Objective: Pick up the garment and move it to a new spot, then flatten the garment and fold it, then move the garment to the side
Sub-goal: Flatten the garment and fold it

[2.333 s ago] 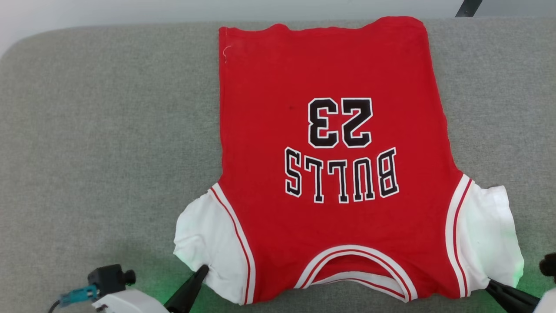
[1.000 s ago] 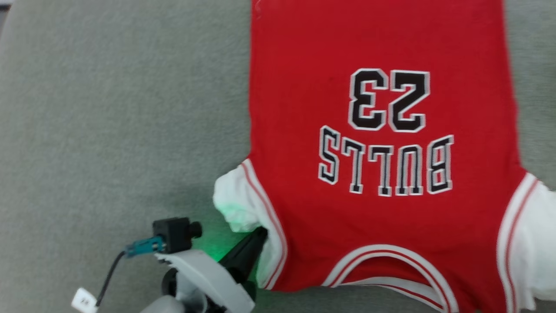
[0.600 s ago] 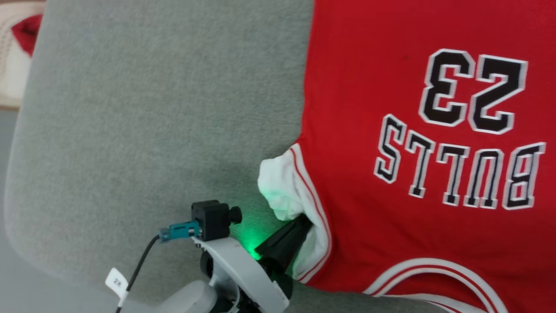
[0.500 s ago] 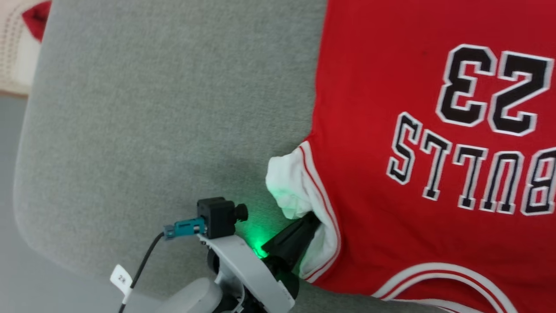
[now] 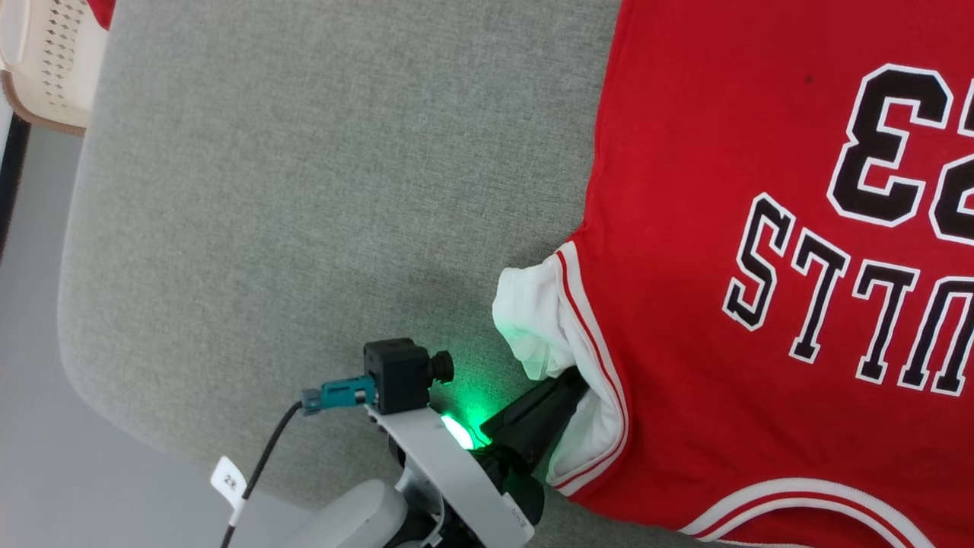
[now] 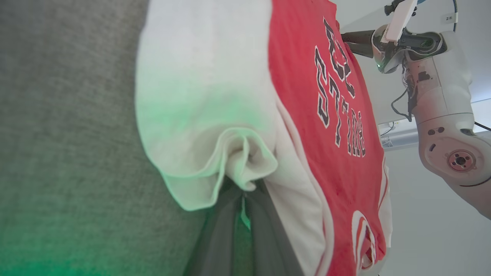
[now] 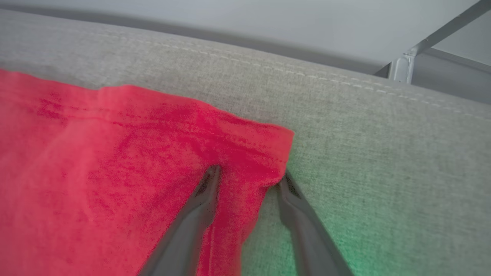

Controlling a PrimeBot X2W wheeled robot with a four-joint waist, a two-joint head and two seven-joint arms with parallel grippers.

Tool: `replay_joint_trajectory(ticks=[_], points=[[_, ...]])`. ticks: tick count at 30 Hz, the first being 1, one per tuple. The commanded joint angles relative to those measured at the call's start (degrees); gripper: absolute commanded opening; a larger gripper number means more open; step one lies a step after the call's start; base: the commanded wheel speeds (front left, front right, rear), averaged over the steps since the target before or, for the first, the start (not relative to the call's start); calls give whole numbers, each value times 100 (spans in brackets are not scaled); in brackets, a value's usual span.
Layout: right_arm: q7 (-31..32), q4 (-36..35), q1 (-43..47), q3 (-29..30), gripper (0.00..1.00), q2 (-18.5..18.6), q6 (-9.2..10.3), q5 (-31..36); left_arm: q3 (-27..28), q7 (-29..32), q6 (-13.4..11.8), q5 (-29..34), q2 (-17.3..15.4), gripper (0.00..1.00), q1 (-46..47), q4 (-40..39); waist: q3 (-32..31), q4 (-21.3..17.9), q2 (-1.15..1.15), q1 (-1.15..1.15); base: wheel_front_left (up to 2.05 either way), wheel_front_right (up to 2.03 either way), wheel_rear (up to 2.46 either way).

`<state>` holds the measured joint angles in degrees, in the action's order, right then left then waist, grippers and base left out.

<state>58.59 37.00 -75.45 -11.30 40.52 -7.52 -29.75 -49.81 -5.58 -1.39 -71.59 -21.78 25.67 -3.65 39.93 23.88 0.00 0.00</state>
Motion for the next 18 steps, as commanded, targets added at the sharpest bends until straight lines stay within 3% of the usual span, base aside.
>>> replay_joint_trajectory(ticks=[1,10,18], points=[[78,323,614,-228,0,-180,9,-31,12,42,-113,-80,-79,0,-88,547,-46,-23,0,0,0,0,0],[-626,199,1121,-326,0,-182,5,-477,295,-231,10,-157,-167,0,-117,904,-610,-247,0,0,0,0,0],[-1186,-674,2086,-670,0,197,9,-1365,452,-297,-97,-203,-413,0,-263,960,-1227,-879,0,0,0,0,0]])
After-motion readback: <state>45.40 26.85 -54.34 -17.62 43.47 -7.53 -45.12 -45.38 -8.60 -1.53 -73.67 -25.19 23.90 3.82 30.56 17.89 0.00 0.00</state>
